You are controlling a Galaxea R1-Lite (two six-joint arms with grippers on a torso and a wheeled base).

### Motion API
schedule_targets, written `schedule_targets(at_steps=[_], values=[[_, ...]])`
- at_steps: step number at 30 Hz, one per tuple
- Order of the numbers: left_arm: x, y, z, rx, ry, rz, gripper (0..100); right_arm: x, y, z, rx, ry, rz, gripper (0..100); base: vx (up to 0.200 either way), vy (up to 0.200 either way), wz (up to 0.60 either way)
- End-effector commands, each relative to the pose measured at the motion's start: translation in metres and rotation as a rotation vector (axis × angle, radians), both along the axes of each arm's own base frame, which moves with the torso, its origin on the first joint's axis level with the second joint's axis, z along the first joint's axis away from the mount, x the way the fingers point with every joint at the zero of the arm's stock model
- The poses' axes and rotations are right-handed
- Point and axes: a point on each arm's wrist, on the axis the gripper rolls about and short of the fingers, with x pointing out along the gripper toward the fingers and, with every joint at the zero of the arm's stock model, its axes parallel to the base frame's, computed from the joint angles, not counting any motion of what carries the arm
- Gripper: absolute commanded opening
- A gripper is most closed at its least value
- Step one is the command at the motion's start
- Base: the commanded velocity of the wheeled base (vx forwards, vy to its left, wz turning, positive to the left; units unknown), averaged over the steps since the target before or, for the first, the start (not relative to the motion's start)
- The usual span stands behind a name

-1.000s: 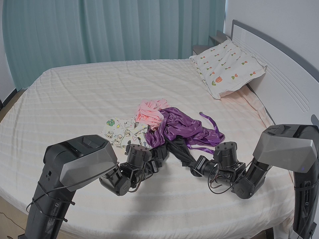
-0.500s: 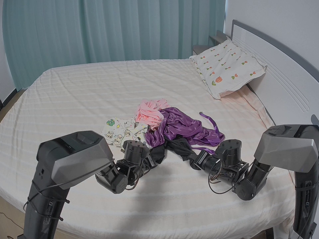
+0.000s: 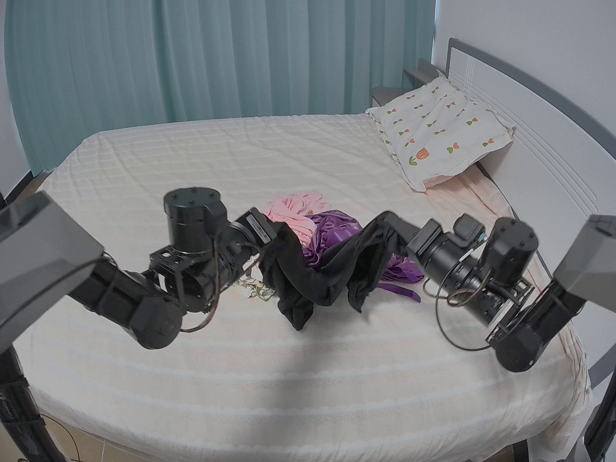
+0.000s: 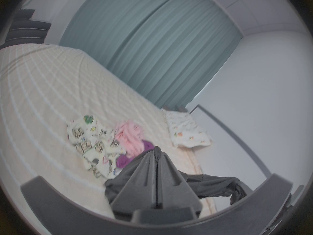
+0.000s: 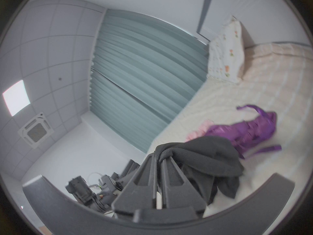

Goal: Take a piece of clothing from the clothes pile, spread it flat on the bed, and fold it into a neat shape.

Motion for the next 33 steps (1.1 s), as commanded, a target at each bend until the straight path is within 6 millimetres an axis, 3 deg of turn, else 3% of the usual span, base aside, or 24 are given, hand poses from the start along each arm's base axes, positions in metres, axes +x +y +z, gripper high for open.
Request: schedule_targets(at_steps=[1, 4, 6, 7, 14, 25, 33], values=[[-0.041, 0.039, 0.084, -0.089, -0.228, 0.041, 0, -0.026, -0.03, 0.103, 0.101, -0.286, 0.004, 0, 0.0, 0.0, 0.0], [-0.047, 0.06, 0.104, -0.106, -0.285, 0.087, 0, -0.028, -0.034, 0.118, 0.112, -0.316, 0.0, 0, 0.0, 0.0, 0.0], [-0.048, 0.064, 0.107, -0.108, -0.293, 0.095, 0, -0.027, -0.034, 0.116, 0.102, -0.299, 0.005, 0, 0.0, 0.0, 0.0], [-0.048, 0.074, 0.103, -0.096, -0.279, 0.124, 0, -0.025, -0.03, 0.104, 0.069, -0.249, 0.018, 0, 0.0, 0.0, 0.0], [-0.058, 0.079, 0.05, -0.027, -0.108, 0.124, 0, -0.016, -0.018, 0.053, -0.017, -0.107, 0.044, 0, 0.0, 0.0, 0.0], [-0.075, 0.082, 0.016, -0.11, 0.053, 0.05, 0, -0.011, -0.015, 0.013, -0.047, -0.024, 0.041, 0, 0.0, 0.0, 0.0], [-0.088, 0.086, -0.005, -0.206, 0.182, -0.02, 0, -0.016, -0.014, -0.007, -0.05, 0.008, 0.052, 0, -0.2, 0.0, 0.0]])
